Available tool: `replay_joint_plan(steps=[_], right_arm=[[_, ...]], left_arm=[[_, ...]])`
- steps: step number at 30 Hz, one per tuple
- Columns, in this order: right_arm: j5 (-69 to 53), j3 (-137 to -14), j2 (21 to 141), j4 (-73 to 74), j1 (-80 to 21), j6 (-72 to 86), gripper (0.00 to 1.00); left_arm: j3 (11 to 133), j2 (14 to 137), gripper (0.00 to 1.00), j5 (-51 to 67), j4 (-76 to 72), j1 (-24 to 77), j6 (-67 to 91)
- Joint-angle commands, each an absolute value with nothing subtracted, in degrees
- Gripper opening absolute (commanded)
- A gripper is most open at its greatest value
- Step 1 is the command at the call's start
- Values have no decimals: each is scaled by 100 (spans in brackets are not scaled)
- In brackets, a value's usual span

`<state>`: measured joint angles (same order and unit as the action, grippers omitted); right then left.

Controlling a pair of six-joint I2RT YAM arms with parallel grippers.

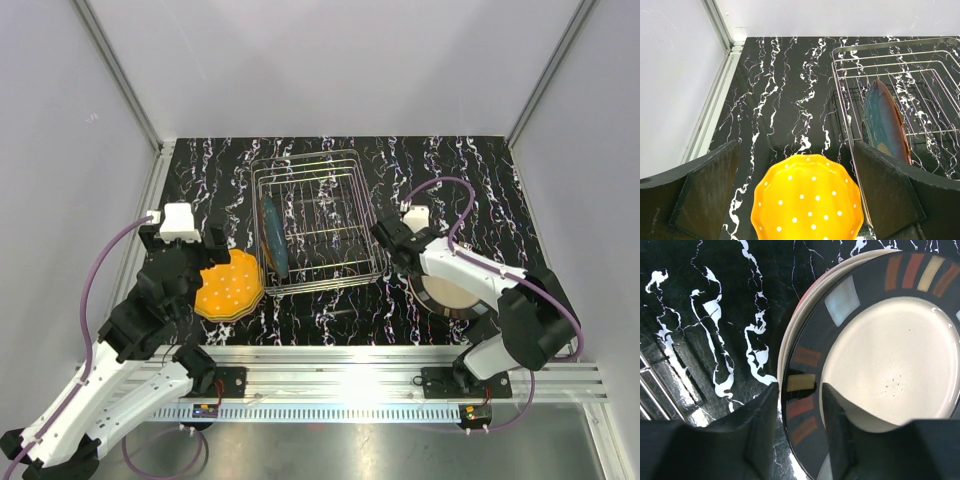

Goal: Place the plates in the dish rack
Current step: Grab a plate with the right arm

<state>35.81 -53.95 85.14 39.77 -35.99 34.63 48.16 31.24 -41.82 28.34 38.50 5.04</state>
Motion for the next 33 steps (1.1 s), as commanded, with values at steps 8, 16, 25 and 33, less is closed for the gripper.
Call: replay_joint_plan(steps=[8, 16, 25, 33], right_arm=[[3639, -5976, 8403, 4227, -3560, 3358, 19], [3419, -6266, 8297, 4315, -3560, 3155, 0], [3594, -6118, 7578, 4780, -3551, 3261, 48], [3902, -5932, 7408, 4983, -3656, 3304, 50]], left_arm=[[4799, 3076, 99, -4060, 2505, 3841, 615], [4790, 3068, 99, -4069, 2514, 3841, 606], [4790, 3041, 99, -3858, 2487, 3841, 633], [4790, 3059, 99, -3806, 2496, 3841, 659]])
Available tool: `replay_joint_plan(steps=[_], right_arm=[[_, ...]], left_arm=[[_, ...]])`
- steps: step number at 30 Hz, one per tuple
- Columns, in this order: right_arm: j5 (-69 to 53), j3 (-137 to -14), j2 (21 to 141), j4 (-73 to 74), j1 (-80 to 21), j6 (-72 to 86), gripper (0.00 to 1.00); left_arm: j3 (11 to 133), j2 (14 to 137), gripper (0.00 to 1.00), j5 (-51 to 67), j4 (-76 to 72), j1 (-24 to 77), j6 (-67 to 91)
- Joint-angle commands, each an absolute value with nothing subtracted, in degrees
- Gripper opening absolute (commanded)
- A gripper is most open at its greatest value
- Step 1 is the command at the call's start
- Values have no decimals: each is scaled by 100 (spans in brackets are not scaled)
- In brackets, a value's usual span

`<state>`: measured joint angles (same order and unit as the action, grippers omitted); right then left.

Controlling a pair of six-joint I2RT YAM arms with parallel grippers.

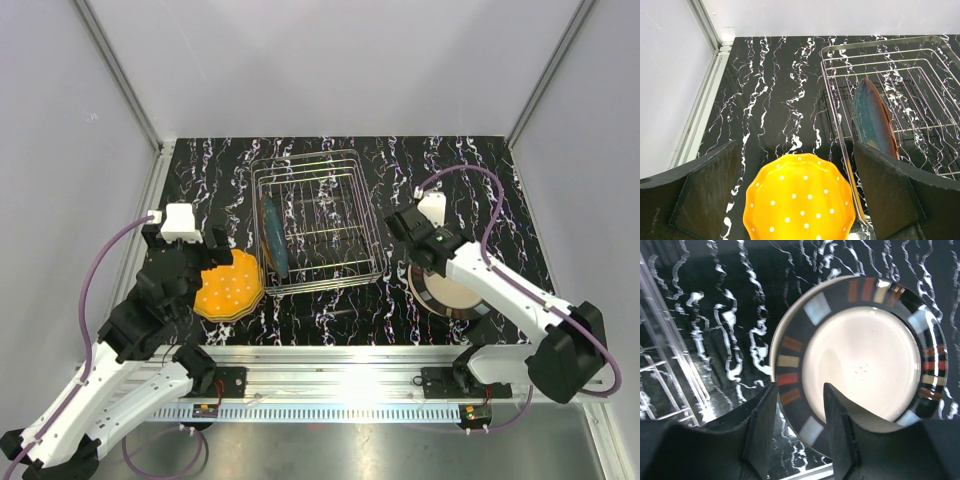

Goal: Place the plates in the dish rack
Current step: Grab a plate with the right arm

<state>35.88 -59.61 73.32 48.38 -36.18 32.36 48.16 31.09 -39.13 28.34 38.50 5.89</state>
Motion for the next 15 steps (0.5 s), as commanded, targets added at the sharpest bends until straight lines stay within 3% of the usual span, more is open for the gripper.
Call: replay_joint_plan(steps=[1, 7, 15], right_arm=[[3972, -6098, 7644, 5079, -3656, 3322, 50], [4183, -7259, 8911, 5914, -3621, 3568, 52], [3859, -7128, 9184, 5563, -3534, 3252, 48]], left_arm=[[4790, 3067, 99, -3780, 2496, 3841, 659], [4764, 3094, 99, -3814, 2487, 3841, 659], [4755, 3111, 99, -3727, 2478, 3841, 677]])
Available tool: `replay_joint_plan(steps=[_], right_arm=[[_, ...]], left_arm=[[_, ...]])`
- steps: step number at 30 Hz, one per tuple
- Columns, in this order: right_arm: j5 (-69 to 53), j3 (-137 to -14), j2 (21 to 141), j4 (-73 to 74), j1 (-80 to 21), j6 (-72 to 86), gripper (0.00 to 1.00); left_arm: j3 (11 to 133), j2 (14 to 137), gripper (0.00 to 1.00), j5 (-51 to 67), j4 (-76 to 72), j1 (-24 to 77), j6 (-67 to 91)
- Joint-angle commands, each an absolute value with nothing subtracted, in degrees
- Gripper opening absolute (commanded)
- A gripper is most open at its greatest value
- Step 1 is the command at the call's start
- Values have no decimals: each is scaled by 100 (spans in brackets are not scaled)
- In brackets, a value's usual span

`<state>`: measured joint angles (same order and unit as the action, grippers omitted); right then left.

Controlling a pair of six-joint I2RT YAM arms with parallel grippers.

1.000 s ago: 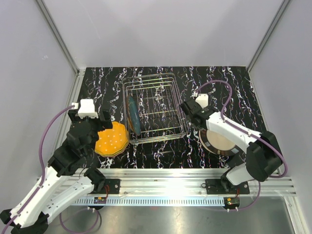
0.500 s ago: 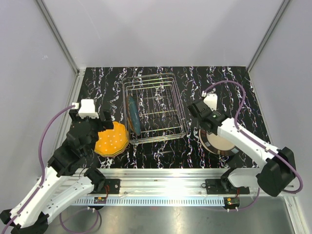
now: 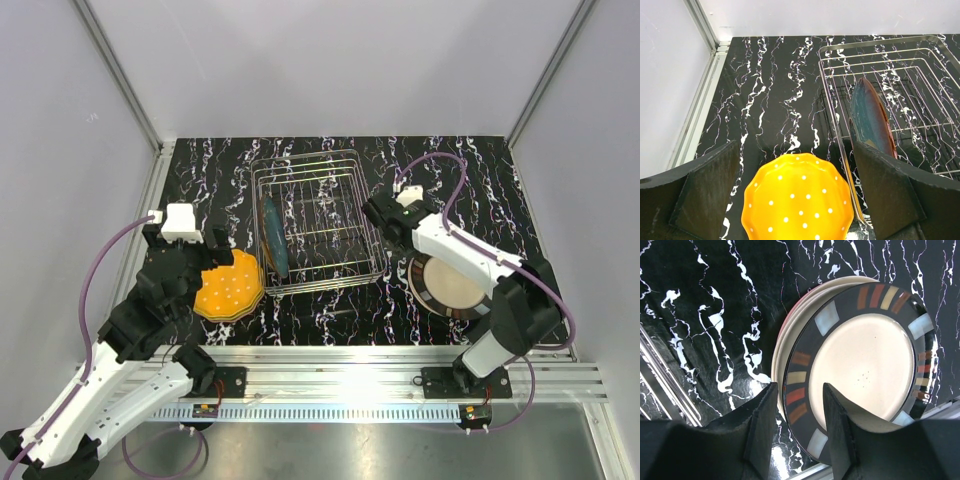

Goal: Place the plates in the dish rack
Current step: Grab a plate with the right arm

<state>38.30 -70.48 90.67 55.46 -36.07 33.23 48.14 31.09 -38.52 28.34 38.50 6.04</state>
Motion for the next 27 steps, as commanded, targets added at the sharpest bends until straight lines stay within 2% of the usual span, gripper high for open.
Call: replay_joint_plan(steps=[1, 14, 23, 27], right_arm=[[3763, -7128, 9237, 5546, -3507, 3252, 48], [3867, -7321, 10124, 5792, -3428, 3278, 45], [3902, -7479, 10292, 5976, -3437, 3191, 29], [3850, -7497, 10266, 5977, -3437, 3164, 16]], left_arm=[[4772, 3120, 99, -3718, 2487, 3841, 677], [4772, 3094, 99, -3665, 2479, 3841, 703], [4772, 3067, 99, -3674, 2479, 3841, 703], [4764, 3059, 99, -3665, 2479, 3841, 703]])
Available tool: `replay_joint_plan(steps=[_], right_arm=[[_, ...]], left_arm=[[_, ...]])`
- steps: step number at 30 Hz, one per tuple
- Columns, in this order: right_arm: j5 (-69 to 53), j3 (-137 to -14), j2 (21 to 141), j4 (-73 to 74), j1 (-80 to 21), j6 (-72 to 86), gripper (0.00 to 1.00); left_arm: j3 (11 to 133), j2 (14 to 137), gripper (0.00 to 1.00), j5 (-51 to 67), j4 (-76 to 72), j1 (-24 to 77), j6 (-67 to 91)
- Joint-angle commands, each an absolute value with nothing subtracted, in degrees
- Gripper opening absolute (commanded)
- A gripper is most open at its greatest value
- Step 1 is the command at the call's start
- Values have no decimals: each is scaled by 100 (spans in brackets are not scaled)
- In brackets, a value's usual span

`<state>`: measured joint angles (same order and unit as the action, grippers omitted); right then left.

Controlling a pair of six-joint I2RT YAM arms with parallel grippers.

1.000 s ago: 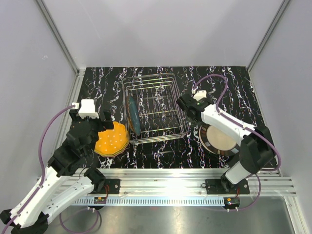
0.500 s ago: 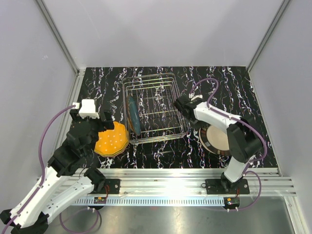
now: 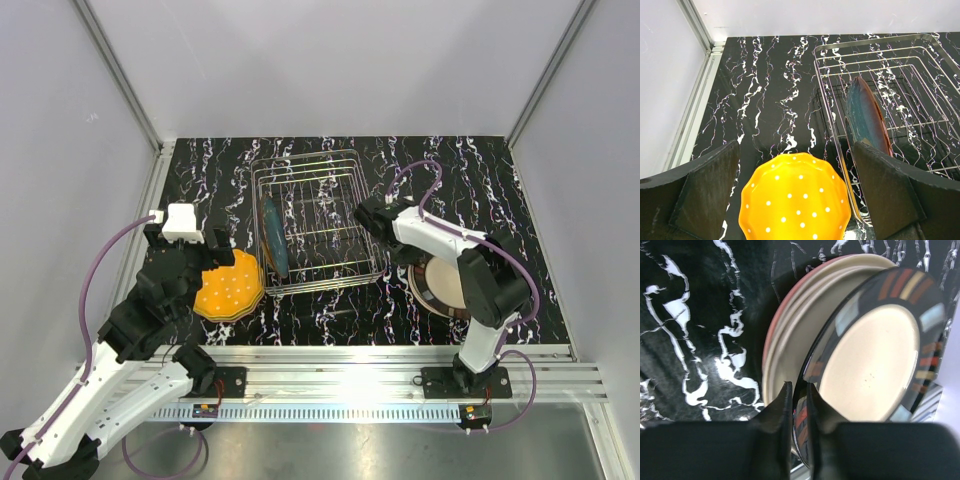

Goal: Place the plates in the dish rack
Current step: Grab a plate with the right arm

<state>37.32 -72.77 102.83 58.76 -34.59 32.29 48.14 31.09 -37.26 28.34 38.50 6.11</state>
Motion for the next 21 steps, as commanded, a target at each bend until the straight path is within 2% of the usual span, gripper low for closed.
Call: replay_joint_plan(steps=[1, 4, 15, 21], right_arm=[[3841, -7506, 10266, 5968, -3437, 3155, 8], [3718, -7558, 10222, 5941, -3428, 3112, 0], [3560, -8209, 9669, 6372, -3454, 3050, 0], [3884, -8665, 9370, 6811, -3769, 3094, 0]], left_arm=[[4772, 3059, 99, -3674, 2487, 3841, 703], [4764, 3050, 99, -3674, 2479, 3841, 703], [4755, 3085, 99, -3674, 2470, 3850, 712], [4746, 3085, 99, -3674, 2452, 3841, 703]])
